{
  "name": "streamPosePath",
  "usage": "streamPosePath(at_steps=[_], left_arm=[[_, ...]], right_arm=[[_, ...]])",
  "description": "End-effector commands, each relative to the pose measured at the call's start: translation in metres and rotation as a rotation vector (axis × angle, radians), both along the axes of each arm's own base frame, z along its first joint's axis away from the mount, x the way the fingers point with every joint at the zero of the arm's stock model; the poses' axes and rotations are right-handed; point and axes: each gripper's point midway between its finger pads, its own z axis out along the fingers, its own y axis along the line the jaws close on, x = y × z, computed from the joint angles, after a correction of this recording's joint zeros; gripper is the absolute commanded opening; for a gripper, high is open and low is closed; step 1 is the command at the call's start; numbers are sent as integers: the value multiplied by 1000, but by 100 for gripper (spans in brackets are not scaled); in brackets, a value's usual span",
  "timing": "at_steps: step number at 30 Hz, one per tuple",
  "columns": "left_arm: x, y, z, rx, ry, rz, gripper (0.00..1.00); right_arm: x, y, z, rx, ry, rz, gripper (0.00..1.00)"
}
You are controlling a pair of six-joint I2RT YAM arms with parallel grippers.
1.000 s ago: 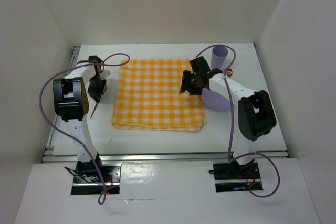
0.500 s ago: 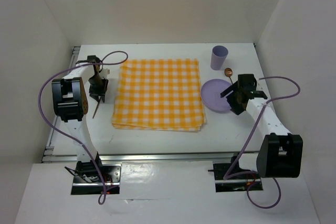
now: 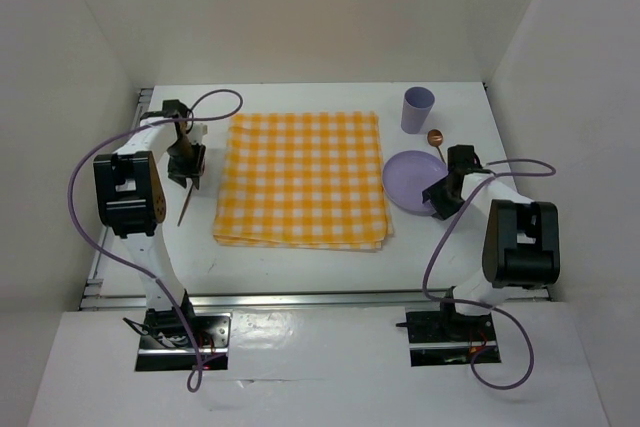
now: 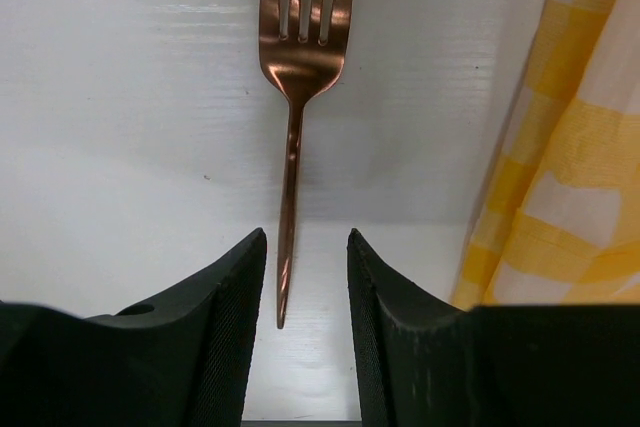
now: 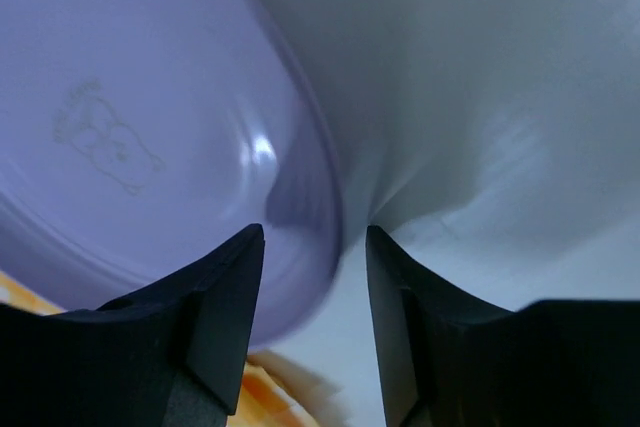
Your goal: Set the dinner table for one person
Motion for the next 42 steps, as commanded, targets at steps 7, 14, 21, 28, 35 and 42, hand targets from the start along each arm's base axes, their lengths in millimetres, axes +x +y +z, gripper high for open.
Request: streamPosePath(at_steps=[7,14,21,28,35,42], left_arm=[[0,0,19,9,-48,-1,46],[6,-3,35,-8,-84,-5,46],[8,-7,46,-25,-99,-10,47],[9,-8,52,-33,-109,-12,47],[10,-8,59,-31,-122,-12,47],[4,-5,57,-13,-109,-8,47]], right_arm=[[23,-9,3,-33,-48,-23,10],[26,-20,36,-97,-127,-52,0],[41,-16,151,-195,-437,11,0],[73,85,232,-231,-631,288,0],[79,227,132,188,-436,869,0],[66,261,60,337,-251,999,0]])
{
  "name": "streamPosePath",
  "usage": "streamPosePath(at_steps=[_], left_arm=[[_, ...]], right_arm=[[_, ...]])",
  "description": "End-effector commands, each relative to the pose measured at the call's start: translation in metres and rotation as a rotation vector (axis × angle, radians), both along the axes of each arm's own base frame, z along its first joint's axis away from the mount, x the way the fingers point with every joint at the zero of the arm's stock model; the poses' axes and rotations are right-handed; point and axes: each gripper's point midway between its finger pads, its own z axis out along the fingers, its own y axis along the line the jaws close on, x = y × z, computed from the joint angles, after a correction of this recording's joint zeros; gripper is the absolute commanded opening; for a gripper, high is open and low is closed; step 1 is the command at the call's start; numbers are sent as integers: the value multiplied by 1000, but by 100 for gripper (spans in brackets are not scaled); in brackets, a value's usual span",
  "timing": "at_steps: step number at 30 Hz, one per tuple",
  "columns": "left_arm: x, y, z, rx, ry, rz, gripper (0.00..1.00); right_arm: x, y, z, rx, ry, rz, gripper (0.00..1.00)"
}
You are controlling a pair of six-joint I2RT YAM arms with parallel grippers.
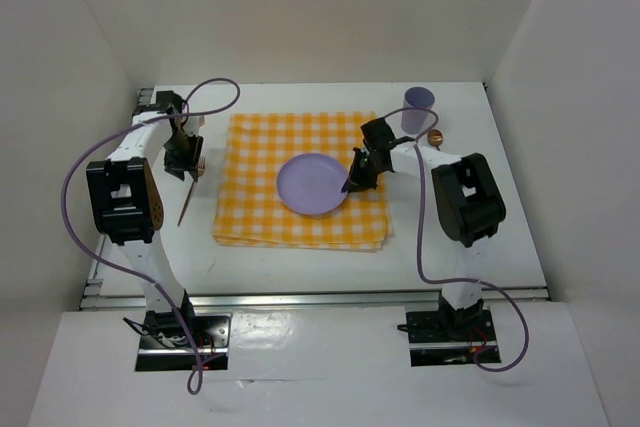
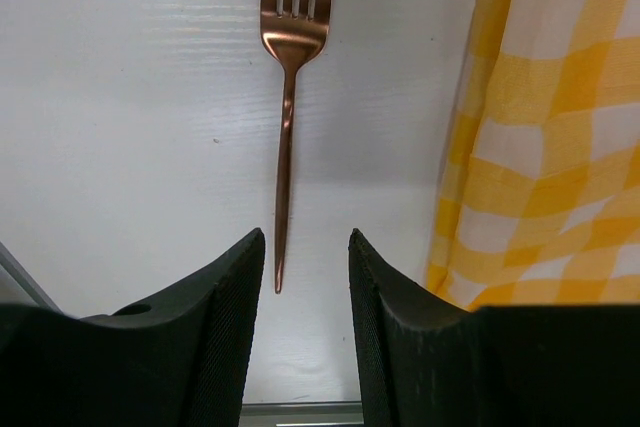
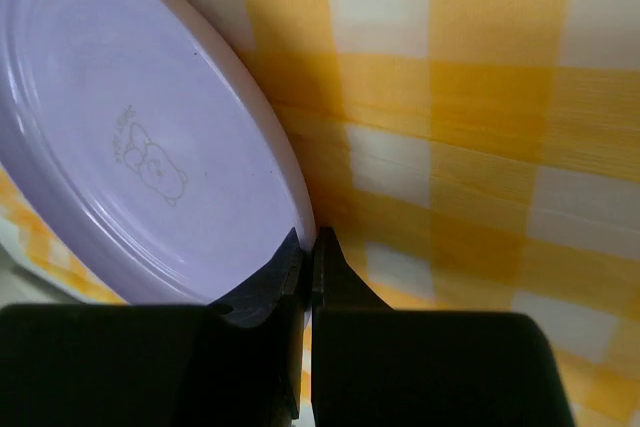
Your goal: Set the dinner table for one person
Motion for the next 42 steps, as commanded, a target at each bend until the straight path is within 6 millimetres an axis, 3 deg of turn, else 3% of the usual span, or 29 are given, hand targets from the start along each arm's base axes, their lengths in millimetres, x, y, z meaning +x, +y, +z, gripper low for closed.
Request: streamPosePath(at_steps=[1,3,6,10,12,15,17,20,21,22,23,25,27,33,35,38,42], left_arm=[[-1,-1,17,3,-35,-2,47],[-2,-1,17,4,-42,-2,47],[-2,-1,17,4,-42,-2,47],[-4,-2,15,3,-33,-2,47],[-4,-2,15,3,-33,-2,47],[-2,-1,15,4,-42,-2,47],[-2,-1,15,4,-42,-2,47],[-2,-1,15,6,-42,-11,47],[-2,-1,15,6,-42,-11,47],[-5,0,13,14,-32,-9,51],[-8,2,9,24,-19,-18,51],[-8,3,5,49,-20,-36,55],[-10,8,-7,95,17,-51,57],[-2,19,-36,224,60,-92,57],[0,20,-45,224,79,-103,57],[6,16,-55,194,98,-111,54],[1,14,-69,178,148,-118,49]], right_arm=[[-5,37,40,165,-58,149,0],[-13,37,23,166,-12,155,0],[-18,40,12,163,12,174,0],[-15,45,12,117,9,180,0],[-17,40,0,4,24,166,0],[-13,38,-1,-126,-15,165,0],[-13,43,-2,-138,-31,191,0],[-11,35,-7,-186,-24,169,1],[-10,33,-5,-200,-25,162,7],[-8,30,-6,-216,-31,154,31],[-8,30,-6,-216,-31,154,46],[-5,30,9,-208,-66,146,53],[-5,30,18,-202,-78,145,66],[3,30,81,-175,-234,178,77],[11,17,102,-166,-275,148,78],[15,2,122,-133,-304,137,78],[26,-34,142,-112,-324,66,78]])
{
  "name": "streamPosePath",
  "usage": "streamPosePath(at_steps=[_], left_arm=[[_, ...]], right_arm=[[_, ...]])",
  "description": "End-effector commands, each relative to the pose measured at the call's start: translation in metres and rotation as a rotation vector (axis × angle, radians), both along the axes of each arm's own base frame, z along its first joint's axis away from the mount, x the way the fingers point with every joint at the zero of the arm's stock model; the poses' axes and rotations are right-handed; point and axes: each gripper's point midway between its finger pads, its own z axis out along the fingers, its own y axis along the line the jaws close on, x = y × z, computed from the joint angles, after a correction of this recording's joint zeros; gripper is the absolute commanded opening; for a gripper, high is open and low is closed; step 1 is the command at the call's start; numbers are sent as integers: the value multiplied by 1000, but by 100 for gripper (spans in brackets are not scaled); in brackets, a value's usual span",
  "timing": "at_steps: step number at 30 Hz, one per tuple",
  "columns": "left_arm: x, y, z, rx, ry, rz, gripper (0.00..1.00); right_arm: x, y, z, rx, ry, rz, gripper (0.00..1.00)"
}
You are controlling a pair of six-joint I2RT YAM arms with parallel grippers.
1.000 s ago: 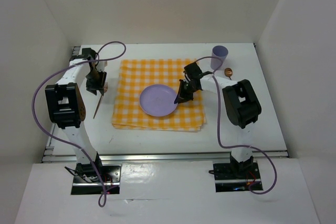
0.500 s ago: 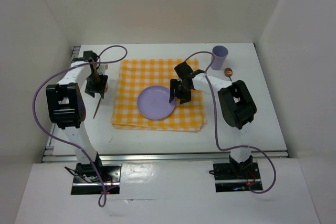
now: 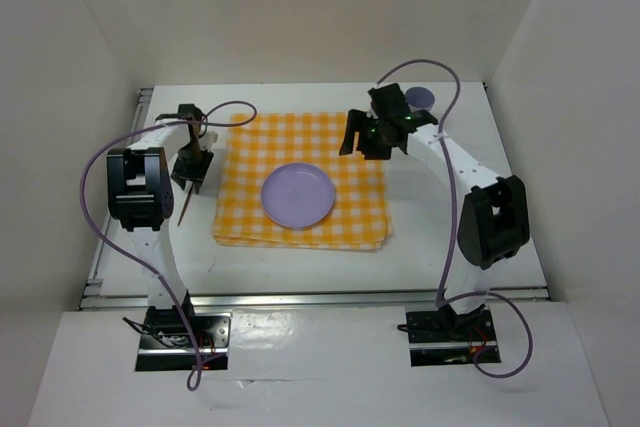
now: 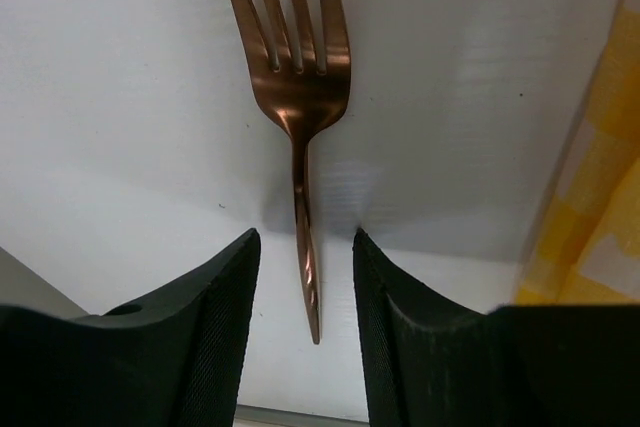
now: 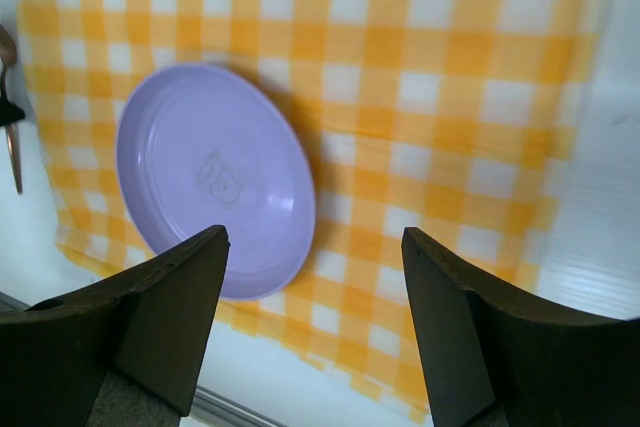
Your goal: Set the dinner table for one person
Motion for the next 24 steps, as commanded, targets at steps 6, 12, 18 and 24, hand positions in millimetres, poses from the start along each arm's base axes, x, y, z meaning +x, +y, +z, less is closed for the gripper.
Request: streamPosePath(at_steps=[6,12,18,24], left_arm=[[-2,-6,-28,-48,60,-22,1],[-1,-7,-34,-69,71,45,0],[20,-11,17,-154,-44,215,0],[41,-21,100,-86,-248,310,0]], right_arm=[[9,-60,57,59,-122,-94,78],[5,-70,63,75,-136,-120,78],[3,-76,59,69,-127,-144,78],[0,-78,55,60,-118,-150,78]])
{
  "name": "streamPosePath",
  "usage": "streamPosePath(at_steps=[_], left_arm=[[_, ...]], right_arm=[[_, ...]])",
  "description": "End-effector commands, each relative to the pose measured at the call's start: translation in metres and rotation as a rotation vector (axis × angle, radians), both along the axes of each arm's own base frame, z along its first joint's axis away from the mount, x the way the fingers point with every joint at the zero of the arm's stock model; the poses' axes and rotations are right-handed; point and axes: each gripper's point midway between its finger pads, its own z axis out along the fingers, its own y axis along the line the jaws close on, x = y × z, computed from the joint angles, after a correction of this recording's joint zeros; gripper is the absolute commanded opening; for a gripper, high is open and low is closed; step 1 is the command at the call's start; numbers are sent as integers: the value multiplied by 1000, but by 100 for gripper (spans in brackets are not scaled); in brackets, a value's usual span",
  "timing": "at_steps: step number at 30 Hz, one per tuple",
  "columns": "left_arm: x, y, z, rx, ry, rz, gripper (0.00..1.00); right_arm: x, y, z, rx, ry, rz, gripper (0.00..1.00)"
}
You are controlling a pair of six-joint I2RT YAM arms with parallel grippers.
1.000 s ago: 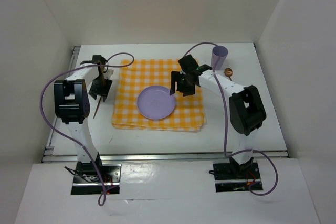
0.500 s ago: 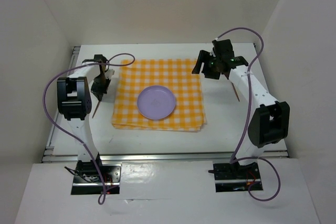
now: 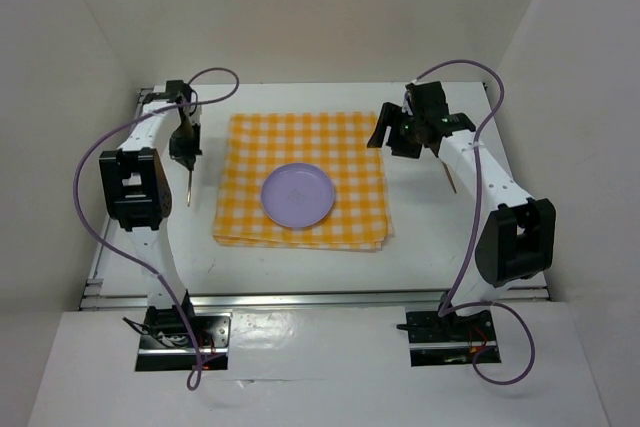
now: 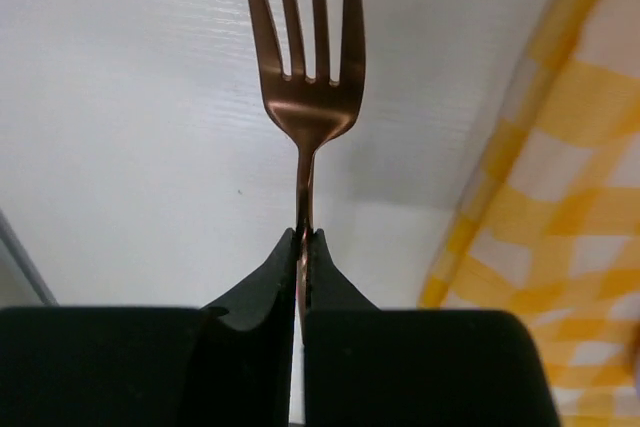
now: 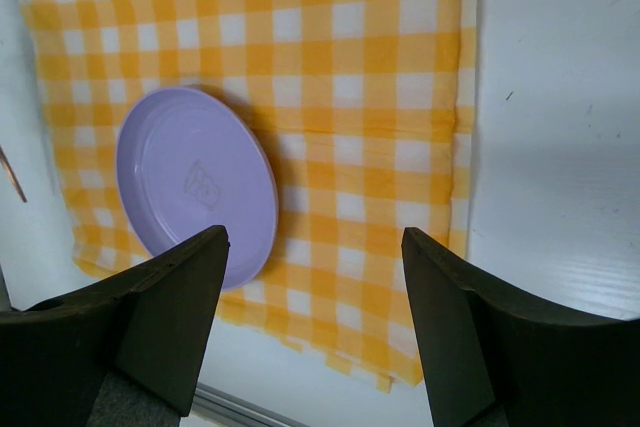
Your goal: Set the dinner table for one person
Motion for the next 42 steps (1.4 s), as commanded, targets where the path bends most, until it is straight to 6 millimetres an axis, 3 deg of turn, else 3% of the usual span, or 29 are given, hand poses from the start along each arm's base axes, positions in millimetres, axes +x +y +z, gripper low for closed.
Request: streamPosePath(at_steps=[1,3,6,11,17,18,22,29,39,41,42], left_arm=[[12,-25,71,12,-173,68,0],[12,-49,90,-85,-225,58,0],[1,-79,85,-174,-187,70,0],[-6,-102,45,-138,-57,70,0],[-7,-136,36,-125,-50,12,0],[-9,-141,25,-102,-33,5,0],[-10,-135,3,-37,16,17,0],[-30,-130,-34,-8,121,29,0],[-23,-135,-40,-30,132,-12,0],[-23,-135,-40,-29,133,-21,1],[-24,-136,-40,-41,136,-36,4]], right_arm=[[1,-6,19,-1,-61,-18,78],[0,-10,15,-4,-51,-27,78],[-2,-12,14,-11,-52,-34,78],[0,-15,15,-4,-49,-51,78],[-8,-23,2,-39,-14,-76,78],[-9,-23,6,-37,-24,-76,78],[-13,-26,3,-45,-18,-82,78],[-12,-45,-1,-65,0,-136,82],[1,-97,-33,-127,70,-155,84],[4,-115,-34,-159,66,-182,92],[5,-117,-44,-174,89,-178,92]])
